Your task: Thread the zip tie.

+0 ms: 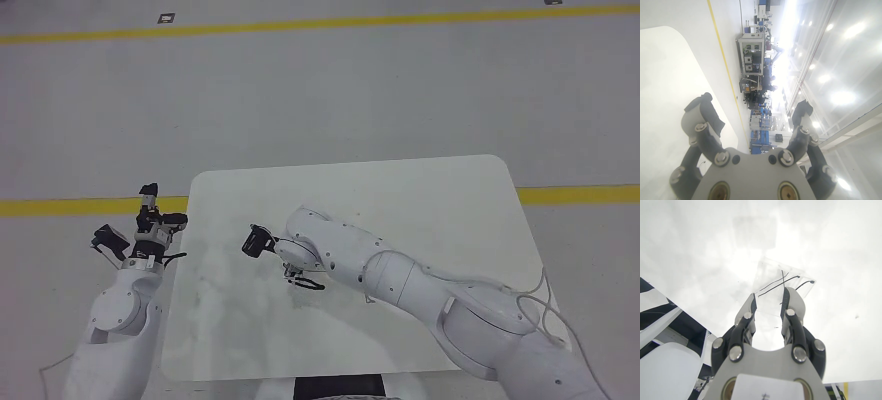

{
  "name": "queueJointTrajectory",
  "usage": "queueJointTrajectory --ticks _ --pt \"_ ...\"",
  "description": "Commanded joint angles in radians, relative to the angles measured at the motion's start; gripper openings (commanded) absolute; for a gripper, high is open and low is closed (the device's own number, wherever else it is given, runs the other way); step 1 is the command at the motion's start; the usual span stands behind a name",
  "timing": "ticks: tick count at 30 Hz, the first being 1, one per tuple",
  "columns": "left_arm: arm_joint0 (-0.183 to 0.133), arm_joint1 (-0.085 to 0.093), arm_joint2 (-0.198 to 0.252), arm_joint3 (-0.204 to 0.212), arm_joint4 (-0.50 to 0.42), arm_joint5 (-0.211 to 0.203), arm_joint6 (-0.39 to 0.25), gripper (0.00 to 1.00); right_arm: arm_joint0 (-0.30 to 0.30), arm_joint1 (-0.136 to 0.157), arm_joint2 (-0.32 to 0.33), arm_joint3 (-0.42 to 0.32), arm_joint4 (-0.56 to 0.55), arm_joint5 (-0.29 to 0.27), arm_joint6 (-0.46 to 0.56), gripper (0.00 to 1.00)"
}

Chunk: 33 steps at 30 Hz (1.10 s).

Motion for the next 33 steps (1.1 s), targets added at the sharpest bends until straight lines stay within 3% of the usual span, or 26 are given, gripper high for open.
queueJointTrajectory --ticks 1,10,19,33 --pt "0.000 0.000 0.000 0.000 0.000 0.000 0.000 1.00 -0.005 0.000 0.003 0.000 -0.014 0.003 0.000 0.30" --pt "0.000 0.000 0.000 0.000 0.000 0.000 0.000 1.00 -0.034 -0.005 0.008 0.020 -0.063 0.004 -0.009 0.19" --pt "0.000 0.000 0.000 0.000 0.000 0.000 0.000 1.00 -0.053 -0.028 0.013 0.060 -0.080 0.017 -0.009 0.09" --pt "0.000 0.000 0.000 0.000 0.000 0.000 0.000 1.00 -0.061 -0.076 0.034 0.135 -0.089 0.095 -0.007 0.19"
